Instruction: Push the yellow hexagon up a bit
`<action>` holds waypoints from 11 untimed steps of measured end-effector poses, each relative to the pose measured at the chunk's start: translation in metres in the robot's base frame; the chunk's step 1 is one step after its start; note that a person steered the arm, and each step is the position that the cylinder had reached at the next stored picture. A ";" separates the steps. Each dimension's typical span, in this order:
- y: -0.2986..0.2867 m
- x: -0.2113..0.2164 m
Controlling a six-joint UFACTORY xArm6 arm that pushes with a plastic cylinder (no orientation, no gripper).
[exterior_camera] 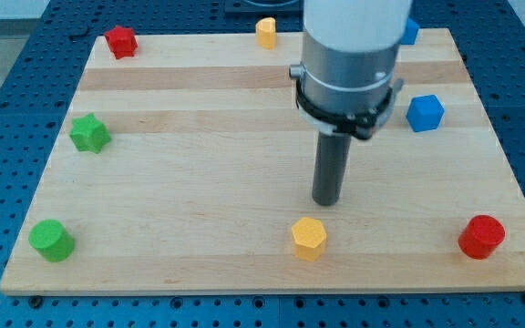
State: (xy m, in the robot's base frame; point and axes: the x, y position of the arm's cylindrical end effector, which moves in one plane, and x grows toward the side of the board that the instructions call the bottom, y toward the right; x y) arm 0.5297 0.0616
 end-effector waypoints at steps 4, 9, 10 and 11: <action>0.022 0.081; -0.039 0.069; -0.007 0.052; -0.017 0.026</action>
